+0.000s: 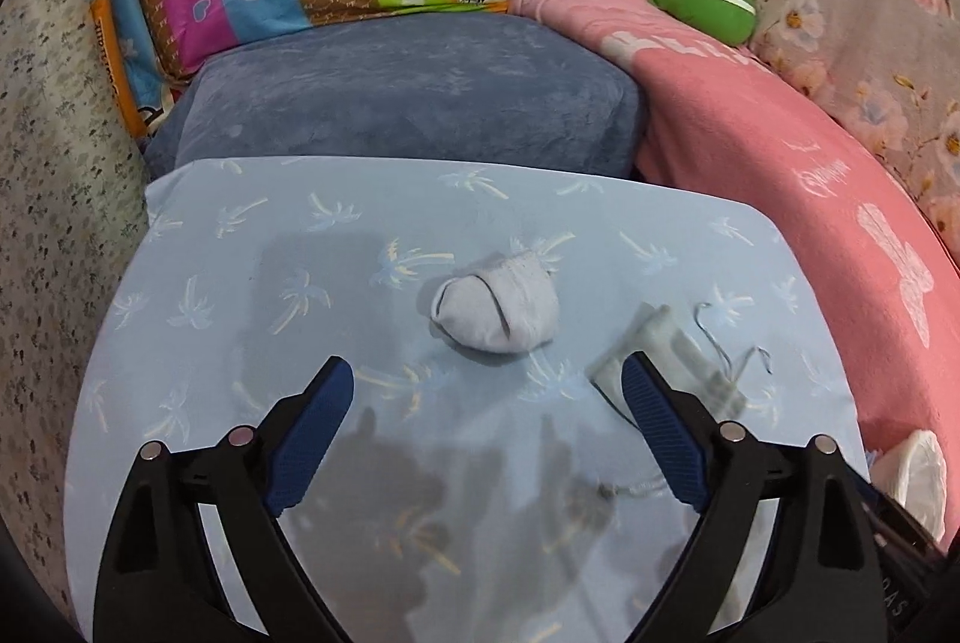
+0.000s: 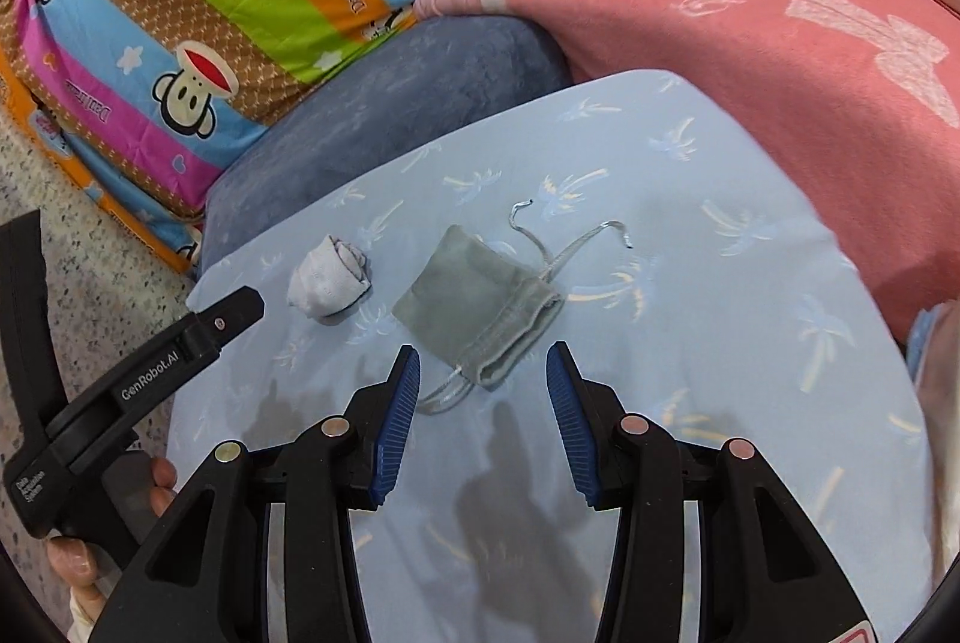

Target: Collect trash

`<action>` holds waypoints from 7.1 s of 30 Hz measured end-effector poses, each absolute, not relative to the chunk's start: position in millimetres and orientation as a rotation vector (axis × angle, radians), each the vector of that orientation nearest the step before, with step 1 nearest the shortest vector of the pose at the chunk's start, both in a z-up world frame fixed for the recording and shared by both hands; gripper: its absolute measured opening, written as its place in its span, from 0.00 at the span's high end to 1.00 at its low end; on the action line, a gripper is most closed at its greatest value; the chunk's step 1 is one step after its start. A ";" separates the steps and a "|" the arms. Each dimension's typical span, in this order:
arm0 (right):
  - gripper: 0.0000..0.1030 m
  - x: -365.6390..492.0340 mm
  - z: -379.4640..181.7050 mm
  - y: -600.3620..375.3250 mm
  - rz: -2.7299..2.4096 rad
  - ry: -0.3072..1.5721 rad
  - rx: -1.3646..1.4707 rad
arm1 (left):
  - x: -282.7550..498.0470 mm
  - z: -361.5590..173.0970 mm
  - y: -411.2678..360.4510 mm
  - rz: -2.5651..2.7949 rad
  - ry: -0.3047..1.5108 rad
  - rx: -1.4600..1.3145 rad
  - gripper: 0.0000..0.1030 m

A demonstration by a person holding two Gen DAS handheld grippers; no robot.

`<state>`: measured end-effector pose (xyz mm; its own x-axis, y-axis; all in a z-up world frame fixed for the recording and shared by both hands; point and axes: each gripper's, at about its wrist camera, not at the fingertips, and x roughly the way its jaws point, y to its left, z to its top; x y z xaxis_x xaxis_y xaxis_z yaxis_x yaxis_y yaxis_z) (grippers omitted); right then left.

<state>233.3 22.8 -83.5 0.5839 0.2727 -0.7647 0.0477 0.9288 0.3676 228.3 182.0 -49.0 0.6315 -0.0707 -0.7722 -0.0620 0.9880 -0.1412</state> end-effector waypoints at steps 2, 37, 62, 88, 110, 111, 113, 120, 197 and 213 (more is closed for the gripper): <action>0.57 245.0 -92.1 27.7 0.135 0.957 0.364 | 240.1 -57.4 182.2 -0.003 0.905 -0.174 0.15; 0.98 223.2 -134.1 25.2 0.070 1.014 0.333 | 215.8 -85.6 170.1 -0.088 0.991 -0.218 0.61; 0.98 71.2 -60.1 -54.8 0.042 0.853 0.442 | 93.6 -41.1 96.2 -0.233 0.935 -0.149 0.61; 0.98 -18.5 -2.2 -216.8 -0.148 0.621 0.555 | 49.3 2.9 -61.9 -0.483 0.837 0.074 0.60; 0.98 -48.3 -6.4 -308.0 -0.275 0.565 0.626 | 42.3 3.4 -161.2 -0.664 0.833 0.232 0.57; 0.98 -48.8 -7.0 -310.2 -0.276 0.565 0.627 | 43.0 3.2 -163.0 -0.669 0.837 0.230 0.57; 0.98 -48.8 -7.1 -313.2 -0.279 0.565 0.629 | 45.4 2.6 -165.6 -0.680 0.854 0.220 0.51; 0.97 -43.4 -3.8 -314.4 -0.279 0.564 0.620 | 51.3 13.3 -156.8 -0.648 0.825 0.172 0.25; 0.05 -91.5 -31.2 -227.2 -0.389 0.774 0.227 | 1.5 -17.6 -91.8 -0.391 0.782 0.232 0.08; 0.05 -94.0 -35.2 -224.7 -0.418 0.787 0.216 | 0.5 -25.0 -94.4 -0.391 0.817 0.244 0.07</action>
